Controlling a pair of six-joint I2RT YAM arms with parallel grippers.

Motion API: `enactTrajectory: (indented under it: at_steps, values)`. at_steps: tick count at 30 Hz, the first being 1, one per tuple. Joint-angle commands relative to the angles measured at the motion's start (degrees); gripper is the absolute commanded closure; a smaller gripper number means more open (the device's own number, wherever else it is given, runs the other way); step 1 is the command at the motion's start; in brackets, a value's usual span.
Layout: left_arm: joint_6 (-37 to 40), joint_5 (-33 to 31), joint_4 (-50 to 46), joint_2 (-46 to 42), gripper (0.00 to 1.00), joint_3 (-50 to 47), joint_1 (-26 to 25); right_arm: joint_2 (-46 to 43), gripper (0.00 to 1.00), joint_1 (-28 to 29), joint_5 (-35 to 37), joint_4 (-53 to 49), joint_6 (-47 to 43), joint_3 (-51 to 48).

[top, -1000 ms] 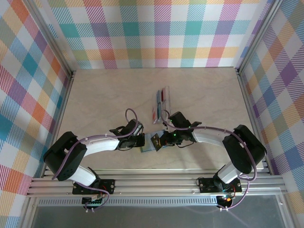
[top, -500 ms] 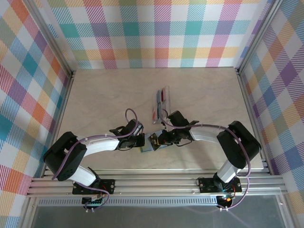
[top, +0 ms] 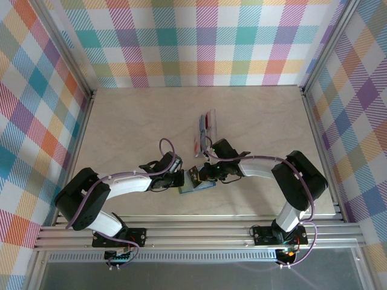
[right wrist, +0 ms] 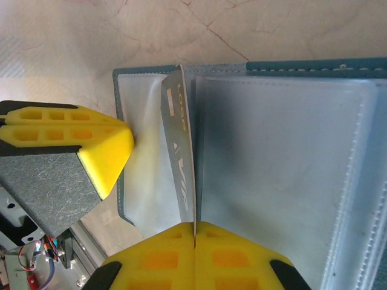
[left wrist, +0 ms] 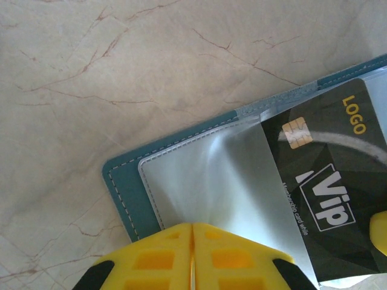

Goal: Put the credit cards into the card holder

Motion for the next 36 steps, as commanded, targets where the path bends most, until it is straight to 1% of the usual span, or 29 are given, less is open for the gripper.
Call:
enactTrajectory:
  at_steps: [1, 5, 8, 13, 17, 20, 23, 26, 36]
  values:
    - [0.1, -1.9, -2.7, 0.0, 0.91, -1.6, -0.4, 1.0, 1.0, 0.0, -1.0, 1.2, 1.8, -0.6]
    - [0.1, -2.2, -3.0, -0.6, 0.91, -1.6, -0.4, 0.0, 1.0, 0.4, -2.3, 1.0, 2.5, -2.2]
    - [0.0, -2.5, -3.0, -1.0, 0.91, -1.9, -0.4, 0.5, 1.0, 0.4, -2.6, 1.2, 3.4, -2.8]
    - [0.0, -2.5, -3.0, -1.3, 0.91, -1.8, -0.4, 1.9, 1.0, 0.5, -5.2, 2.4, 5.0, -2.7]
    - [0.0, -2.4, -2.8, -1.6, 0.91, -1.9, -0.4, 1.1, 1.0, 0.5, -4.6, 0.7, 5.0, -2.4]
    - [0.1, -2.1, -2.4, -1.1, 0.91, -1.9, -0.4, 1.9, 1.0, 0.6, -6.4, 2.1, 6.4, -2.0]
    - [-0.1, -1.8, -1.9, -1.1, 0.91, -2.1, -0.5, 2.5, 1.0, 0.5, -5.8, 2.7, 7.6, -1.9]
    - [-0.2, -2.0, -1.9, -1.4, 0.91, -2.3, -0.4, 3.6, 1.0, 0.5, -7.1, 4.9, 9.2, -1.9]
    - [-0.3, -1.9, -1.6, -2.3, 0.91, -2.8, -0.8, 3.9, 1.0, 0.7, -4.6, 8.3, 14.2, -2.9]
